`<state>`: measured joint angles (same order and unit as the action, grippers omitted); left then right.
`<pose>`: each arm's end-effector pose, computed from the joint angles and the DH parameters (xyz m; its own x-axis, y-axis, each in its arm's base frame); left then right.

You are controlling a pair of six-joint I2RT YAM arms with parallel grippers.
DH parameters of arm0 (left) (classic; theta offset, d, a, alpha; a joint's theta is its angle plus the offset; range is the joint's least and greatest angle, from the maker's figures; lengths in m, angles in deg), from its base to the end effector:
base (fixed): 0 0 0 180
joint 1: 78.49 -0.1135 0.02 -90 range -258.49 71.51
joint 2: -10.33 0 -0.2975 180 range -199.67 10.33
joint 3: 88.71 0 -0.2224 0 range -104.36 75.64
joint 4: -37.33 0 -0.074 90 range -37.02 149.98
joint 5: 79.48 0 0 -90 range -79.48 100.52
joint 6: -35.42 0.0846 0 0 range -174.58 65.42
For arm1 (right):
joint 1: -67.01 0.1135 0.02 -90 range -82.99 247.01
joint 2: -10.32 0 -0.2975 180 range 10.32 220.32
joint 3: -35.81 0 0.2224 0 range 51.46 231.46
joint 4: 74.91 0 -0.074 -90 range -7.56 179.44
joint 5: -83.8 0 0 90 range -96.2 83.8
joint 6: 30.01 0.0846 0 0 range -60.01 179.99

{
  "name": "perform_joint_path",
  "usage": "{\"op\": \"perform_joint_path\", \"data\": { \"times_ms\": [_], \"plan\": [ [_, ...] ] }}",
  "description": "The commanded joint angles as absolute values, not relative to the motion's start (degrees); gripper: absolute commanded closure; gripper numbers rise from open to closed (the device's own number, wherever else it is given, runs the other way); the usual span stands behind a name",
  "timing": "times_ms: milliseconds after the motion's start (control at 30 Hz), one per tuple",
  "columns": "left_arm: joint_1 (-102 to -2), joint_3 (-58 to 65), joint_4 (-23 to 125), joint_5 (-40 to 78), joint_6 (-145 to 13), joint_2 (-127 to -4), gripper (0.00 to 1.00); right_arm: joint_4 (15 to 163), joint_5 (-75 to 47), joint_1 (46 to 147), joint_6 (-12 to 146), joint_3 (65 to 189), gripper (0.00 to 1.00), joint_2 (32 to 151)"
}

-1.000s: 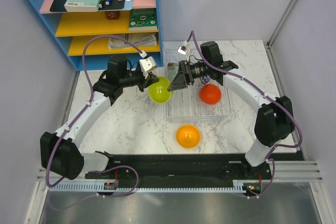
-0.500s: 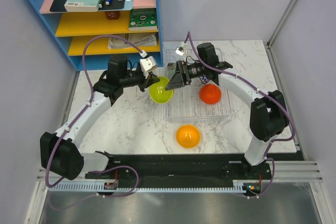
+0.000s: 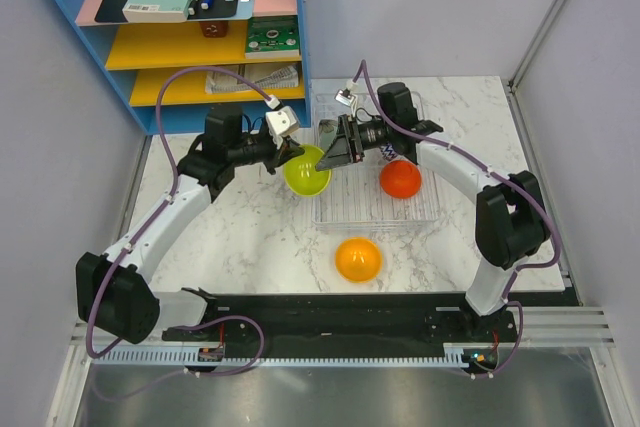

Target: Load the bowls into the dish rack

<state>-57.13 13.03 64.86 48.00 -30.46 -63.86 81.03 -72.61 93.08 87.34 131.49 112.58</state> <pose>0.2516 -0.1537 0.3593 -0.0078 0.3513 -0.9362 0.8898 0.4297 0.1538 0.3225 0.2441 0.3238 -0.8128 -0.1930 -0.5496 -0.5750 0.1144 0.8101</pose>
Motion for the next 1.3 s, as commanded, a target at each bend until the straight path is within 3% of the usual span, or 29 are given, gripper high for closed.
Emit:
{"op": "perform_joint_path", "data": {
  "times_ms": [0, 67, 333, 433, 467, 633, 667, 767, 933, 1067, 1267],
  "plan": [
    [-56.78, 11.48, 61.51, 49.72, -32.17, -62.18, 0.98, 92.33, -80.29, 93.47, 92.32, 129.86, 0.82, 112.01],
    [-56.78, 11.48, 61.42, 49.64, -32.26, -62.09, 0.98, 94.61, -80.38, 93.47, 94.25, 128.90, 1.00, 111.92],
    [-56.78, 11.39, 61.42, 49.37, -32.43, -62.27, 0.96, 99.89, -79.42, 93.47, 98.39, 126.61, 1.00, 111.13],
    [-56.78, 11.65, 61.24, 49.20, -32.26, -62.18, 0.69, 100.34, -78.10, 93.47, 98.49, 125.99, 1.00, 110.61],
    [-56.78, 11.74, 61.16, 49.11, -32.26, -62.00, 0.55, 100.42, -77.92, 93.47, 98.57, 125.82, 1.00, 110.69],
    [-56.96, 12.09, 61.15, 47.53, -32.26, -61.56, 0.25, 100.16, -75.81, 93.03, 98.05, 125.11, 1.00, 110.16],
    [-57.40, 12.09, 61.15, 47.26, -32.35, -61.30, 0.15, 99.90, -75.55, 92.85, 97.96, 124.76, 1.00, 109.90],
    [-58.97, 12.18, 61.15, 47.00, -32.70, -60.60, 0.00, 97.36, -73.36, 92.06, 95.85, 124.50, 1.00, 109.29],
    [-70.04, 11.83, 62.38, 54.11, -37.26, -59.19, 0.00, 87.27, -67.39, 90.31, 86.73, 125.72, 1.00, 107.44],
    [-77.94, 13.66, 66.51, 55.60, -37.80, -57.53, 0.00, 73.38, -53.42, 90.21, 71.01, 128.71, 1.00, 104.12],
    [-86.75, 20.87, 69.68, 56.58, -37.00, -51.99, 0.00, 67.64, -36.03, 90.39, 59.04, 128.80, 1.00, 98.31]
  ]
}}
